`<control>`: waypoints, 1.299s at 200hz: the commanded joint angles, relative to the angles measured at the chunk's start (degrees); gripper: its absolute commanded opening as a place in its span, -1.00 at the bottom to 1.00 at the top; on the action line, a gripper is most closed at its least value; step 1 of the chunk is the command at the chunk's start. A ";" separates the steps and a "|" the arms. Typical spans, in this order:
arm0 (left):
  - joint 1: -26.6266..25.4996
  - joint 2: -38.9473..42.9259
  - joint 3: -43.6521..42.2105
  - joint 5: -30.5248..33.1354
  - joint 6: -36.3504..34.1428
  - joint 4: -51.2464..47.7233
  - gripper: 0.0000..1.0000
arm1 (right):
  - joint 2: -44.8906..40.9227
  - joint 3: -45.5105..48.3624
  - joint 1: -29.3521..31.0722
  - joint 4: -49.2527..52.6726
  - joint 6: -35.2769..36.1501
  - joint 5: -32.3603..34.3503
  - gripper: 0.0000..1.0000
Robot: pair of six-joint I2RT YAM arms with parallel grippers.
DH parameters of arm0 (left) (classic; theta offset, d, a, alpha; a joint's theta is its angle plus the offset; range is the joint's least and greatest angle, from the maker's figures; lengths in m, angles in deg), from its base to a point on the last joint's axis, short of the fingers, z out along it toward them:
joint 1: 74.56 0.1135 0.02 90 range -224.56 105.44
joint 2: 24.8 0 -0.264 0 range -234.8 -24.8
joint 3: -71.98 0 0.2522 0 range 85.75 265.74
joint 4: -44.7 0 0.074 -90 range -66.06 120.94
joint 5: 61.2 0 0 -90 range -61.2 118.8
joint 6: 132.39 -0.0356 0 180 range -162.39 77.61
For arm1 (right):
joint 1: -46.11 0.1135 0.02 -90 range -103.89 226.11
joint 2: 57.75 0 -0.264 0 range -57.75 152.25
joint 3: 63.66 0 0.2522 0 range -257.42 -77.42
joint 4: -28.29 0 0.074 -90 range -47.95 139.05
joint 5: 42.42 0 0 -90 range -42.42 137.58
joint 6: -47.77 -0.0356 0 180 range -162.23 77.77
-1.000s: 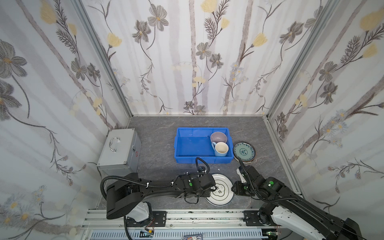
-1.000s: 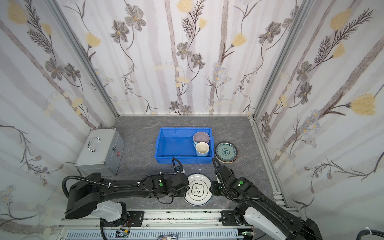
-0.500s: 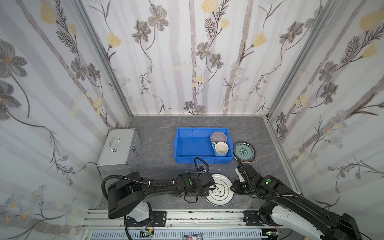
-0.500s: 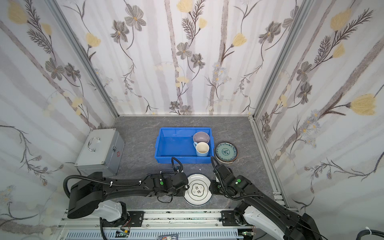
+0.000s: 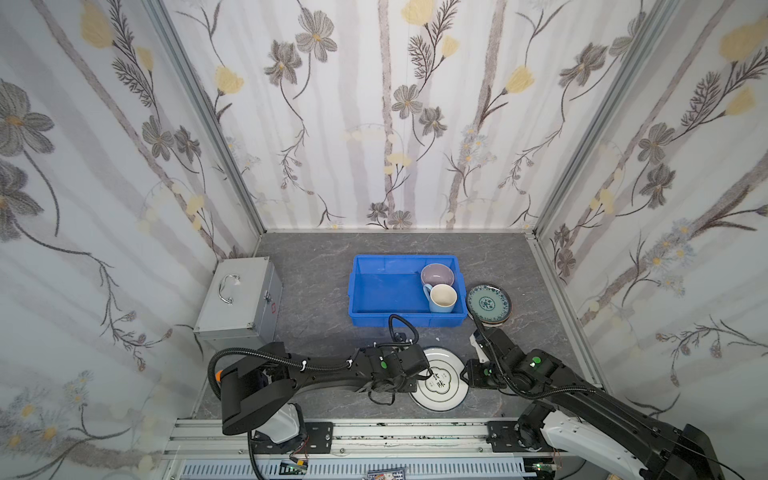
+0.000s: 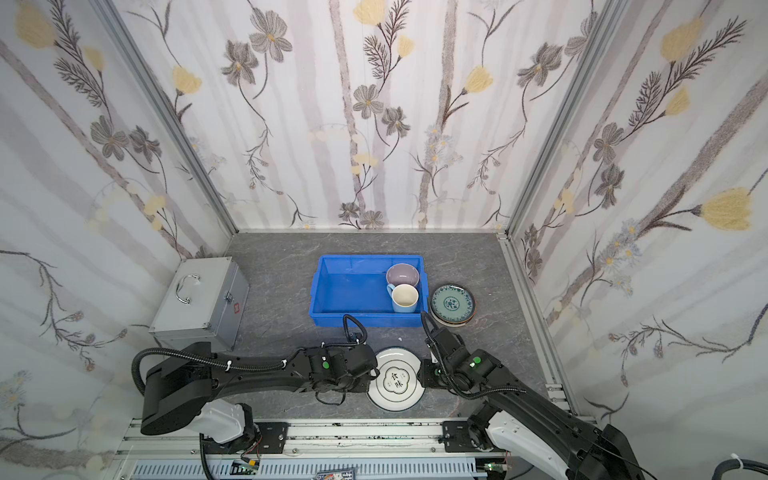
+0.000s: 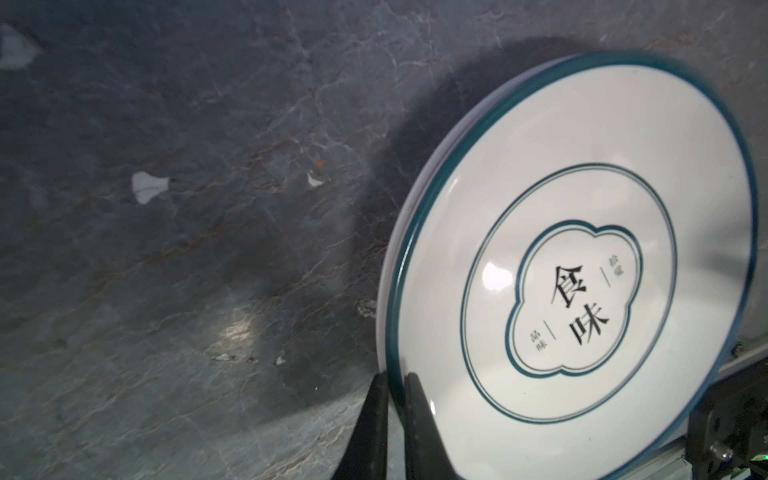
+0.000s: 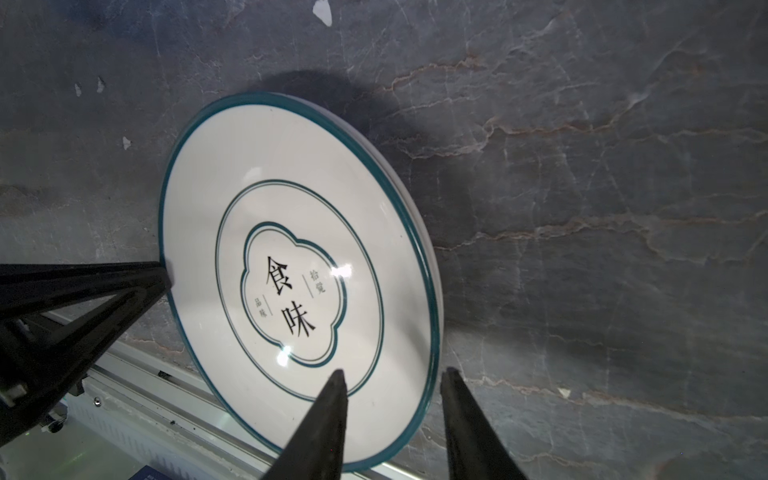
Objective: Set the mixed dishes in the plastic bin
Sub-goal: 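Grasp the white character plate rim with both grippers and lift it, then carry the white plate into the bin with both grippers and lower it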
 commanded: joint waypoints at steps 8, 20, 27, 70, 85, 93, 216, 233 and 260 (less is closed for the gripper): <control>0.21 -0.82 0.32 -0.39 0.09 -0.36 -0.80 | 0.73 -0.36 0.09 -2.33 0.19 0.29 -0.23; 0.15 -1.06 0.40 -0.54 0.01 -0.27 -0.82 | 0.81 -0.32 0.08 -2.43 0.18 0.41 -0.24; 0.29 -1.14 0.49 -0.67 -0.10 -0.21 -0.82 | 0.84 -0.41 0.12 -2.47 0.19 0.41 -0.23; 0.45 -2.00 1.93 -1.03 -0.87 -1.05 -0.83 | 0.49 -0.54 0.08 -2.26 0.23 0.62 -0.38; 0.41 -2.34 2.42 -1.07 -1.05 -1.33 -0.84 | 0.19 -0.66 0.10 -1.96 0.28 0.87 -0.43; 0.41 -2.58 2.65 -1.19 -1.13 -1.41 -0.84 | 0.08 -0.73 0.05 -1.87 0.28 0.89 -0.47; 0.71 -4.63 4.71 -0.99 -1.66 -2.66 -0.80 | 0.86 -3.46 0.05 -1.20 1.90 0.79 -0.85; 1.10 -3.70 4.80 -0.56 -2.00 -3.49 -0.60 | 0.89 -4.08 -0.05 -0.82 2.07 0.91 -0.85; 2.34 -0.98 4.59 0.63 -2.66 -5.01 -0.18 | 0.87 -4.92 -0.20 -0.63 2.69 0.68 -0.85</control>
